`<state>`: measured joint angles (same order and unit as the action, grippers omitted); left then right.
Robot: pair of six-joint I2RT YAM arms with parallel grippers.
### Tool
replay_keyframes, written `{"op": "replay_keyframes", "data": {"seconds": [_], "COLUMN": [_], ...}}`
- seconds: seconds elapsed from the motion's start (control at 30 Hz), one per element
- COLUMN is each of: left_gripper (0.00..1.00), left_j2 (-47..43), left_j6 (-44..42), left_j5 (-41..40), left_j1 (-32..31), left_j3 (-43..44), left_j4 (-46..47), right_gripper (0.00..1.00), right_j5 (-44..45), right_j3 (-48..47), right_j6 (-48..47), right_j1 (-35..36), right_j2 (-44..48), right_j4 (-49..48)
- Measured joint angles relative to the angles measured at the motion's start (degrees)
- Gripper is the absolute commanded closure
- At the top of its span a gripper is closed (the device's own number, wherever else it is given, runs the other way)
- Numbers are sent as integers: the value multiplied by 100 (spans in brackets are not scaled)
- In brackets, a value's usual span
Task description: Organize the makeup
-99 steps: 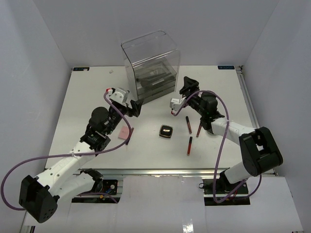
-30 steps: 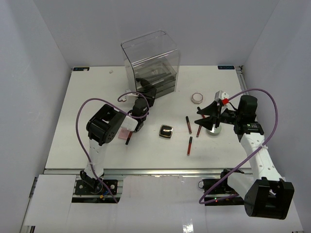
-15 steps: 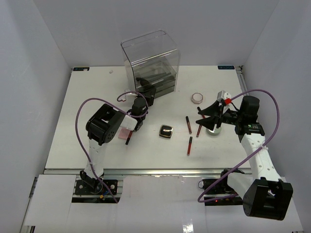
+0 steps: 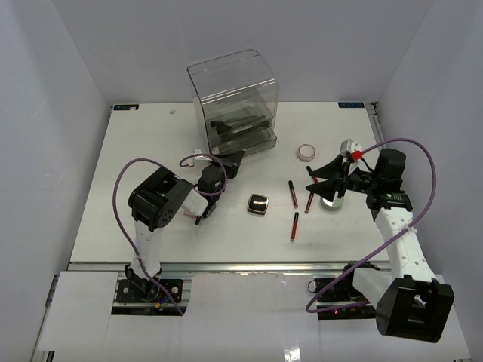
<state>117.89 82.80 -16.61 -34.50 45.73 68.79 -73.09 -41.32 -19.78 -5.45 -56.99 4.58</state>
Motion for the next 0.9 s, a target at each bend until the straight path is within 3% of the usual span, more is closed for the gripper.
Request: {"op": "replay_keyframes", "data": {"seconds": [0.27,0.47,0.57,0.7,0.9], "left_gripper": [100,92,85,65,43], "left_j2": [-286,-403,-414,-414,-414], "left_j6": [-144,-181,-181,-180,-256], "left_j5": [109,170,220,292,495], "left_j1": [-237,-299,-299,-302,-335], "left_j3": [-514,-837,-904,-919,-960], "left_j4": [182,394,465,487,406], "right_gripper": [41,39,37,34,32], "right_j5": [92,178,260,357,466], "right_j3": [93,109,122,166,179], "right_j6": [178,278,314,339,387], "right_j1": [-51,-55,-55,-55,-55], "right_j2": [-1,-7,-7,-27,-79], "right_j4": [-165,-184,-244,-326,-335]}}
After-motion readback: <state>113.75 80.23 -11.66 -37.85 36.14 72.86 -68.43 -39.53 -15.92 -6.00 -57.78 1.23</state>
